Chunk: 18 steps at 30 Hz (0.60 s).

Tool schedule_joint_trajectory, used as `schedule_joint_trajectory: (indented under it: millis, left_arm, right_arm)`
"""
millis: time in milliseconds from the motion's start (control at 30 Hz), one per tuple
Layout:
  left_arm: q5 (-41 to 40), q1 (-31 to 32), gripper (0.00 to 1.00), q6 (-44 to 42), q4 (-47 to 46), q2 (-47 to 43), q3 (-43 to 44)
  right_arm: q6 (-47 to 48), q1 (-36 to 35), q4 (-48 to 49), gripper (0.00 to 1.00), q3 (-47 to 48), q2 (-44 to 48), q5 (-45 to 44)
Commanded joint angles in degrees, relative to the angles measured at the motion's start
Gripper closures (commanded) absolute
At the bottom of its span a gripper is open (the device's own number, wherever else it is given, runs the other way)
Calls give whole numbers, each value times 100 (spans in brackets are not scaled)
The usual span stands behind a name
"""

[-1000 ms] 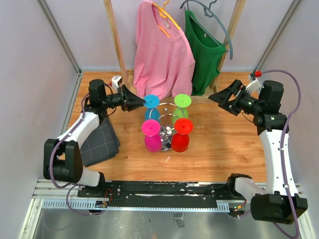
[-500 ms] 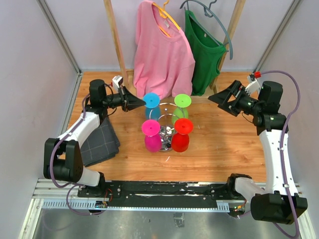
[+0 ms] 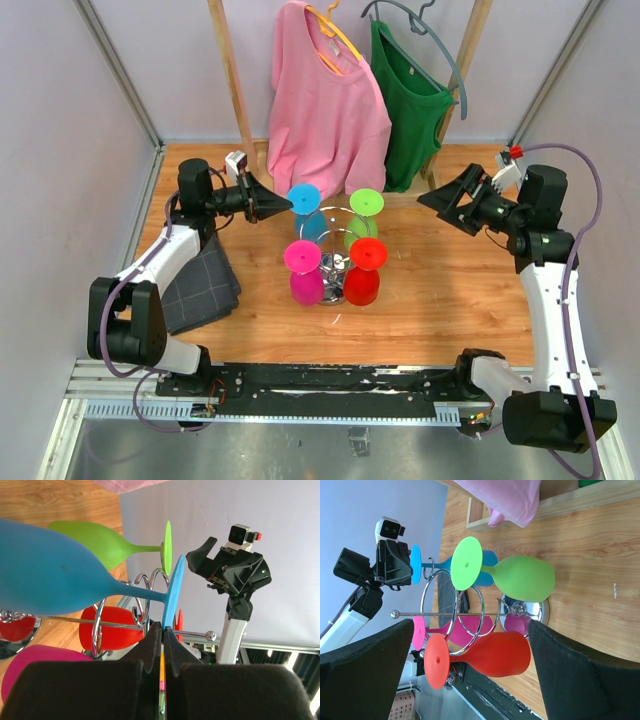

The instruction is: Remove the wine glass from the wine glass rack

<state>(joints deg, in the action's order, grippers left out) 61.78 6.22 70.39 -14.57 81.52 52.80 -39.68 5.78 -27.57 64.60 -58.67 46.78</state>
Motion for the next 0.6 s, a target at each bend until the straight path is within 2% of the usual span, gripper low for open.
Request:
schedule_joint_trajectory:
  millis: [0,567]
  left_arm:
    - [197,1,100,224,-237,-66,-32]
    - [354,-363,100,446,-190,-186,-170]
  right_arm:
    - [101,-95,-38,1,-30,120,-38]
    - [162,-101,-137,2,-82,181,-47]
